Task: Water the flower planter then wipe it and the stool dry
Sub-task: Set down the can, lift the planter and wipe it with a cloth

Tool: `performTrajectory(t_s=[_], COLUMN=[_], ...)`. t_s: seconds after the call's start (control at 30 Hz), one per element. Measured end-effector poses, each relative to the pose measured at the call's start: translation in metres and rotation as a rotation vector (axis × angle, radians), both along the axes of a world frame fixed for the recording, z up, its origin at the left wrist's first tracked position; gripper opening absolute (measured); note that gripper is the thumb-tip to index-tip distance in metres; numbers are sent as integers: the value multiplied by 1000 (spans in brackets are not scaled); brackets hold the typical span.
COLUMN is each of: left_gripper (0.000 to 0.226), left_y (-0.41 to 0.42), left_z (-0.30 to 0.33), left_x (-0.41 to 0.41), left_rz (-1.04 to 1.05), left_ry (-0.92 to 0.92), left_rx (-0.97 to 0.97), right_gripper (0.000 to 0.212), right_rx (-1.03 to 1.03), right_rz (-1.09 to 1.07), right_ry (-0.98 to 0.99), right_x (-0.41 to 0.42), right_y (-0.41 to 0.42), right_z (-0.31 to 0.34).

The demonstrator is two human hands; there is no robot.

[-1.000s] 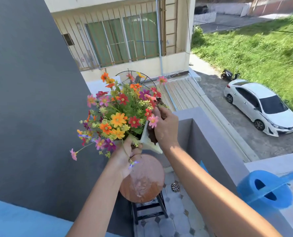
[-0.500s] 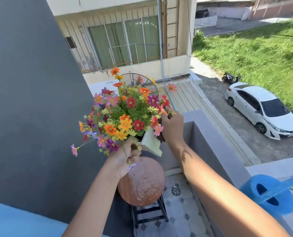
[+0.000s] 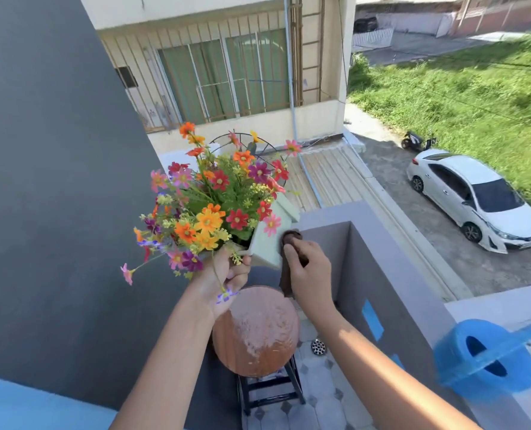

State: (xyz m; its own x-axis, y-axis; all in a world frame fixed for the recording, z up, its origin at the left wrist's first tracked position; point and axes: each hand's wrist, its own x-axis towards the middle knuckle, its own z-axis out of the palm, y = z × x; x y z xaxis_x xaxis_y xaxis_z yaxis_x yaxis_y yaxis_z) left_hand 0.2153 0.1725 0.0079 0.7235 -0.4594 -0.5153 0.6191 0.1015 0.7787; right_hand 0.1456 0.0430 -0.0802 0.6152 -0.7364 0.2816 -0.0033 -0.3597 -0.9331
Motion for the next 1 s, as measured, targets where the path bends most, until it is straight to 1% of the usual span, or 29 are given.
performTrajectory(t_s=[0.2, 0.27, 0.33, 0.37, 0.4, 0.47, 0.5, 0.57, 0.6, 0.7, 0.8, 0.9, 1.0], left_gripper=[26, 24, 20, 19, 20, 24, 25, 24, 24, 26, 25, 22, 25], left_y=[-7, -9, -9, -10, -10, -10, -11, -11, -11, -8, -5, -2, -1], left_z=[2, -1, -4, -3, -3, 0, 2, 2, 2, 4, 5, 4, 1], left_x=[-16, -18, -21, -22, -23, -22, -20, -15, -12, -7, -5, -3, -5], left_rz=[-93, -119, -133, -128, -114, -89, -79, -61, -51, -30, -24, -16, -11], left_ry=[-83, -86, -73, -62, -51, -32, -20, 0, 1, -44, -30, 25, 14], left_rx=[68, 62, 53, 42, 30, 11, 1, -18, -20, 24, 9, -25, -28], right_gripper=[17, 24, 8, 15, 19, 8, 7, 11, 15, 11, 16, 21, 21], right_rx=[184, 177, 240, 256, 240, 172, 146, 81, 16, -114, -227, -254, -185], right_rz=[-170, -198, -176, -163, -137, -71, -37, 6, 8, 102, 152, 172, 137], right_ry=[-149, -152, -182, -193, -189, -163, -172, -211, -224, -192, -177, -171, -134], right_x=[28, 36, 37, 37, 36, 33, 31, 19, 12, -9, -19, -31, -36], right_y=[-14, -27, -37, -38, -37, -27, -19, -4, 2, 18, 20, 22, 17], right_z=[38, 50, 62, 66, 67, 69, 69, 61, 56, 44, 22, 1, -15])
